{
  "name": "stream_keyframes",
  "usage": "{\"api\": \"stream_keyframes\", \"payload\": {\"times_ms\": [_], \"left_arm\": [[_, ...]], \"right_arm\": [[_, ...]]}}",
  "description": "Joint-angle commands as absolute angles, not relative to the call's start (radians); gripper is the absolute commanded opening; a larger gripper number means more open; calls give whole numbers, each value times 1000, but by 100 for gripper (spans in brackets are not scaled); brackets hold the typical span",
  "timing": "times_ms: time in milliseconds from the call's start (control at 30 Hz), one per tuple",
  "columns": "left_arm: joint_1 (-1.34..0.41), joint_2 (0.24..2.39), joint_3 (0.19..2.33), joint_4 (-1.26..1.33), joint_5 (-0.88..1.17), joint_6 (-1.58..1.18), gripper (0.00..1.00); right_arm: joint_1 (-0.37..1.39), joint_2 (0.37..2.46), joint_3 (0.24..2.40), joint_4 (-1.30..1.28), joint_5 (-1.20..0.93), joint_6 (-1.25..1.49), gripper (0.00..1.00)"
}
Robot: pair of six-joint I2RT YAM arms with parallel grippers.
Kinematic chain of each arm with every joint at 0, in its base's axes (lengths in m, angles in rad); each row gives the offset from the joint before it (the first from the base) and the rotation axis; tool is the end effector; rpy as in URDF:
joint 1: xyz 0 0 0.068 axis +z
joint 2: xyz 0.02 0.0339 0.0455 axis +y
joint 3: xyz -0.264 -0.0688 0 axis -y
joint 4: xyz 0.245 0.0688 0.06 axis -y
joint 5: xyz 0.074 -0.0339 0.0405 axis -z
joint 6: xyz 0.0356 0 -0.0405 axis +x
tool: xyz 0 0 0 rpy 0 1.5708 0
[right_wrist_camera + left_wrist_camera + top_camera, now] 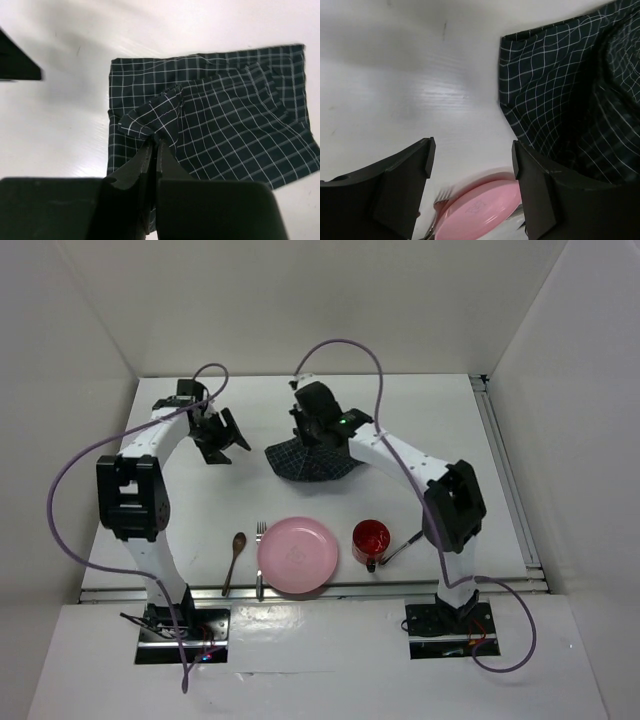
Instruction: Set the dinner table for one person
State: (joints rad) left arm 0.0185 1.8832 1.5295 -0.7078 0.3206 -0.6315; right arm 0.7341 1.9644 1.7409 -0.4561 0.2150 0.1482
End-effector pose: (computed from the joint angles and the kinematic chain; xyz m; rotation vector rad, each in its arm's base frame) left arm 0.4044 -0.0037 0.2420 -0.7501 2.5798 -0.6246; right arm 0.3452 0.3012 0.2932 -0.5362 2.1775 0.2382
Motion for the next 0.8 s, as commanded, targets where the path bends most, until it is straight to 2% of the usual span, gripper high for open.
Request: {"api": "stream_keyframes", "payload": {"times_ms": [0,133,233,367,667,700,767], "left_arm": [[-6,1975,1612,-693,422,-626,80],[-76,2115,1722,-716,400,-626,81],[-103,2180,1746,-726,338,-649,78],[-127,2218,1755,-704,299,-712,70],[-176,2262,1747,-655,249,-771,68],[-176,2276,1759,-655,261,-772,47],[-176,2301,1779,-637,303,-784,17]], "right_arm": [[707,1882,1642,-420,108,259,0],[652,1815,1559,-385,61,336,0],[643,1790,1522,-385,52,357,0],[634,1747,1473,-394,43,383,0],[615,1658,1394,-394,43,420,0],[615,1658,1394,-394,52,420,0],[594,1635,1385,-405,52,431,0]]}}
